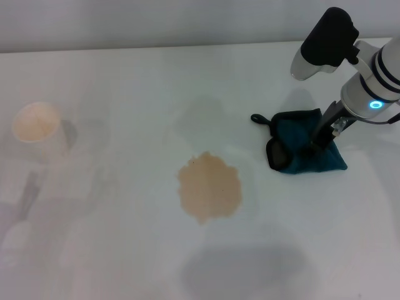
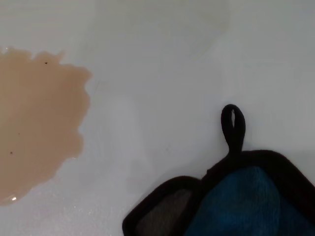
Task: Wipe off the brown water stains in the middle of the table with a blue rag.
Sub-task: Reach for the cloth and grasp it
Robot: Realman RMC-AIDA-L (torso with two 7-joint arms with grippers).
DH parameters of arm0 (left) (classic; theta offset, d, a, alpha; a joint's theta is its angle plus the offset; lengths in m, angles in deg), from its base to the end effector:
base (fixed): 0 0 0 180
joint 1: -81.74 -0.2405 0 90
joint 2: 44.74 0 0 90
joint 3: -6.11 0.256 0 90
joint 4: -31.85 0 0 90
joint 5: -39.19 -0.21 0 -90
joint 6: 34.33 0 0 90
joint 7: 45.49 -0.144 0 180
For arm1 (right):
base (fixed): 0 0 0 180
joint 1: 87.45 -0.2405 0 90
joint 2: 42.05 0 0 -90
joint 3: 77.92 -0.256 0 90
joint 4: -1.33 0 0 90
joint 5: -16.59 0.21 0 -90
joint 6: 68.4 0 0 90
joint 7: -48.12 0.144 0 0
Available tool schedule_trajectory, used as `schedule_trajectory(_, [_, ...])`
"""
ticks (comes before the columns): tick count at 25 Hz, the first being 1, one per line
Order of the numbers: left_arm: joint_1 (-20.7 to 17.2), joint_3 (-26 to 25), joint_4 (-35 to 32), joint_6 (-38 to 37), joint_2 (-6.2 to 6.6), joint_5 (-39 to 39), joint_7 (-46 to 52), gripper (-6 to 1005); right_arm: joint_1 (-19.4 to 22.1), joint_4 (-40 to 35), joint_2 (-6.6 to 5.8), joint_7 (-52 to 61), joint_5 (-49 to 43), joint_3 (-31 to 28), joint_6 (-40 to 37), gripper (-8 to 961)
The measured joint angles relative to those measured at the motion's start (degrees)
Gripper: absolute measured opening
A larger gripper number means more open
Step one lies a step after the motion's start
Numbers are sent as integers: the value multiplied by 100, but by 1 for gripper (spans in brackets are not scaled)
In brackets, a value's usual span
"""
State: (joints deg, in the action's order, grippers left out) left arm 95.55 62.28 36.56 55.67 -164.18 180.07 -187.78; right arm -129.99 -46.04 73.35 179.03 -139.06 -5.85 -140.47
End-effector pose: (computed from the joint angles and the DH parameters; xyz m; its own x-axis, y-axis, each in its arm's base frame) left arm -0.3595 0.2210 -0.0128 0.3584 0.0244 0.9332 0.9053 -0.2532 -0.3411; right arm 0.2614 0.3959 -0.0026 0.7031 -0.6328 0.3242 -0.4376 -0.7445 -0.5042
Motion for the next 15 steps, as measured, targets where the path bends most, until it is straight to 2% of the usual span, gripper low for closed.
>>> schedule_trajectory(6, [-9, -1, -28, -11, 5, -5, 0, 893, -41, 97, 0, 110, -82, 5, 11, 462])
schedule_trajectory(15, [-19, -4, -56, -32, 17, -9, 0, 893, -116, 215, 7, 145, -209, 9, 29, 436])
